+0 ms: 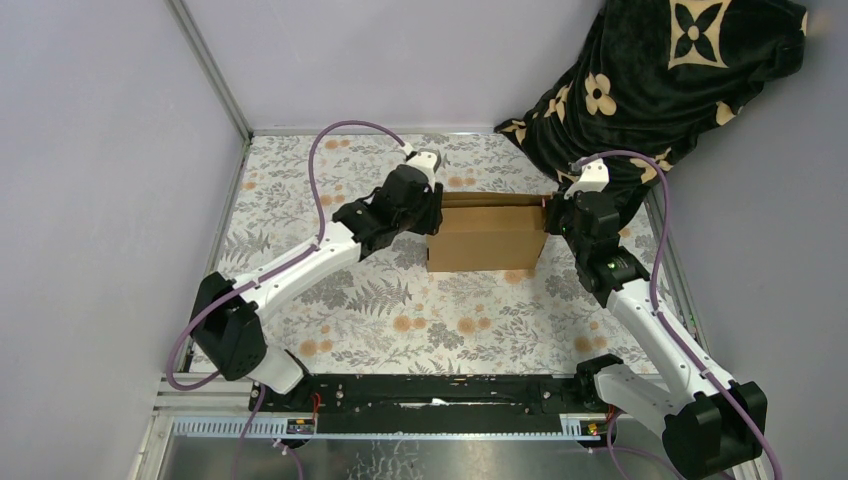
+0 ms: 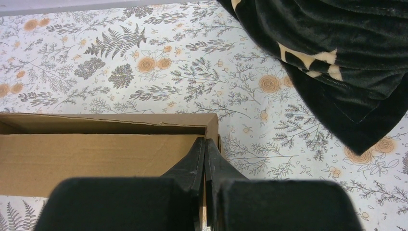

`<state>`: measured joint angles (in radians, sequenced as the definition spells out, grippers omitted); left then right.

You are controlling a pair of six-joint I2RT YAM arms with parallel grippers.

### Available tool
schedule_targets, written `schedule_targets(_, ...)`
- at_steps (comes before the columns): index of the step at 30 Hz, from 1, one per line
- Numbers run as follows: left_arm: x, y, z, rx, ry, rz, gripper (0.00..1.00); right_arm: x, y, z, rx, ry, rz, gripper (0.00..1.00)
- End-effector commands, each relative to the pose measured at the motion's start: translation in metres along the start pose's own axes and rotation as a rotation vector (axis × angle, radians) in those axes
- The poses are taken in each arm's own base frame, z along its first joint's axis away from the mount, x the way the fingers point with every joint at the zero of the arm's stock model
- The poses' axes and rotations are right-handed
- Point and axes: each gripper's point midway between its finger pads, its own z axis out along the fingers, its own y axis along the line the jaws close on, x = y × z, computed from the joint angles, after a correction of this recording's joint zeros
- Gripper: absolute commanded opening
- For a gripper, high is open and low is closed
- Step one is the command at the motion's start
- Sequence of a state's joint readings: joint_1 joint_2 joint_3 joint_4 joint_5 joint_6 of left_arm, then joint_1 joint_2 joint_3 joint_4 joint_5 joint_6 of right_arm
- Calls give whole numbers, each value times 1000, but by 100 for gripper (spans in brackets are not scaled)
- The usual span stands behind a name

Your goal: Fold the paper box

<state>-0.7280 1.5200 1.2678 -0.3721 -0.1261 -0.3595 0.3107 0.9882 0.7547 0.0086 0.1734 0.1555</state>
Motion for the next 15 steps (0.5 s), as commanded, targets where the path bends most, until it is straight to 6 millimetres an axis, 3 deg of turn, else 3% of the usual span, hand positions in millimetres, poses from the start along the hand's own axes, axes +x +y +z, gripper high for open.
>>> schedule_targets(1, 3, -27, -3, 130, -5, 28, 47, 65, 14, -9, -66, 234, -12, 0)
schedule_targets(6, 3, -21, -2, 123, -1, 47, 50, 63, 15, -9, -71, 233, -8, 0)
schedule_targets(15, 0, 12, -8, 14, -54, 32, 51, 63, 16, -9, -76, 235, -2, 0)
